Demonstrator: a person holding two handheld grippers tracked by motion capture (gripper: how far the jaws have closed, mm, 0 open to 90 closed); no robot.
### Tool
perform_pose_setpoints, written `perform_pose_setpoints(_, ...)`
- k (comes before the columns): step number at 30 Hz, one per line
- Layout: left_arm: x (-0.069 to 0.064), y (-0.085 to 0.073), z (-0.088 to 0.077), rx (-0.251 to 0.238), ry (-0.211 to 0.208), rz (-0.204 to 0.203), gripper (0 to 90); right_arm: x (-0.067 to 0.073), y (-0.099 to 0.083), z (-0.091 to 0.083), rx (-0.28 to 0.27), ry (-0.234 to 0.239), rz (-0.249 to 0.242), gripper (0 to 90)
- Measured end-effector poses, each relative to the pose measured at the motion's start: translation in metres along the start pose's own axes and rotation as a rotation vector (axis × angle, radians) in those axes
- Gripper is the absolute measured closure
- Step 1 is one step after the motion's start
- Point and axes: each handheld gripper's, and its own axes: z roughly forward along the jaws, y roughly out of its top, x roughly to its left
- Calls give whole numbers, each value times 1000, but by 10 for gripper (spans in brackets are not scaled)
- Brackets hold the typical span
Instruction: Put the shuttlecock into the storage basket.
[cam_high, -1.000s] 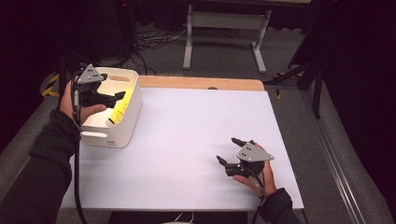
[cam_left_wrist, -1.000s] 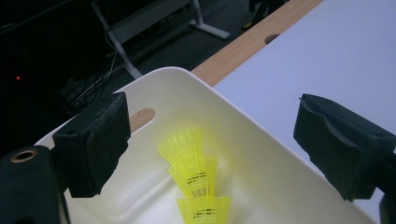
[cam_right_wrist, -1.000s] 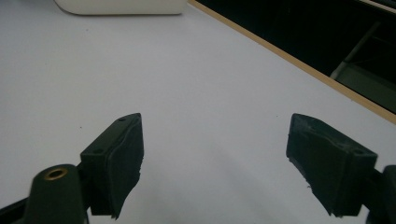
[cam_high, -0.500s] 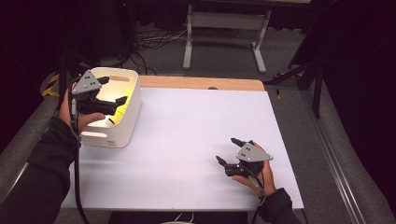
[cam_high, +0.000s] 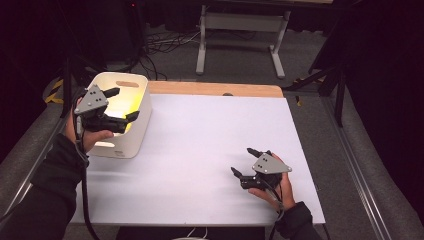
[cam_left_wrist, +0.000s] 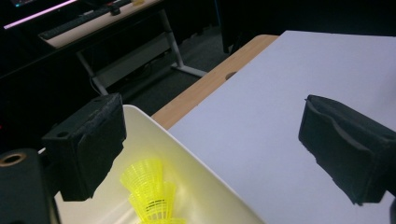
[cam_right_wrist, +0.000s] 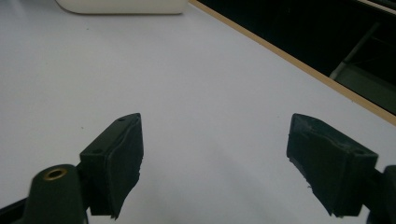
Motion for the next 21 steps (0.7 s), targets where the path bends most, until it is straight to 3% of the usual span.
perform_pose_setpoints(9,-17,1,-8,-63,-25,18,73,1,0,0,1,-4,-3,189)
perform_pose_setpoints(21,-37,-2,-14,-105,-51,52,65,3,1,0,7,-12,-13,159)
